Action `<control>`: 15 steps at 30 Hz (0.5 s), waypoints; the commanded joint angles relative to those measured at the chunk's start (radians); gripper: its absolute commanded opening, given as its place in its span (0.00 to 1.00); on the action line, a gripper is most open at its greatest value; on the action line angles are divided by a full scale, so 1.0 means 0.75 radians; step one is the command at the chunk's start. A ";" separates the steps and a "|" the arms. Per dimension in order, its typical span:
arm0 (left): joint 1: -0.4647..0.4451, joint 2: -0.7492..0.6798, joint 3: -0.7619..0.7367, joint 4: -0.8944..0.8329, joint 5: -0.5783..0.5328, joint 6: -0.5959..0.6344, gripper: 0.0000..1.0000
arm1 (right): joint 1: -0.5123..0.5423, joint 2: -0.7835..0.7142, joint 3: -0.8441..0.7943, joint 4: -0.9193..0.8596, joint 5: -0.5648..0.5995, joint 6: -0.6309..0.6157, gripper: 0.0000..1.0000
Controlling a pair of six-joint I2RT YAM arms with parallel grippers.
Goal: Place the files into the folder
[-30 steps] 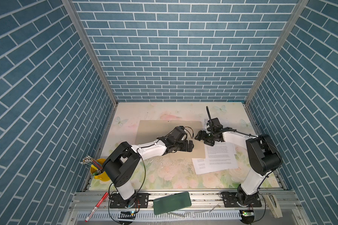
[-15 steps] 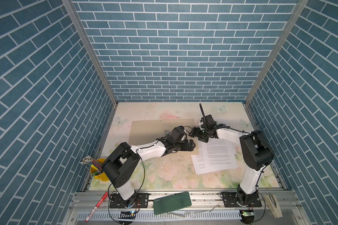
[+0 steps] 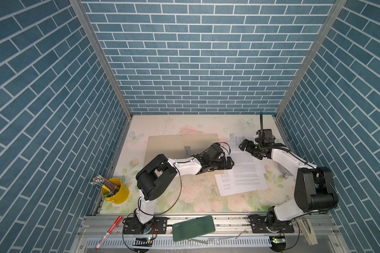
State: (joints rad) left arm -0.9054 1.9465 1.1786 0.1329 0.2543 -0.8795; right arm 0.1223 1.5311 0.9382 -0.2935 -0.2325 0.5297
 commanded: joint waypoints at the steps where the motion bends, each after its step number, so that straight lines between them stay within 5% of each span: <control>1: -0.014 0.064 0.079 0.007 -0.020 -0.062 1.00 | -0.064 -0.013 -0.073 -0.069 -0.016 -0.130 0.99; 15: -0.050 0.237 0.268 -0.128 -0.020 -0.108 1.00 | -0.210 0.048 -0.128 -0.074 -0.053 -0.189 0.97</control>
State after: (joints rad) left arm -0.9352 2.1010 1.3491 0.1043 0.2489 -0.9607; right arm -0.0296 1.5471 0.8661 -0.3264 -0.2565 0.4362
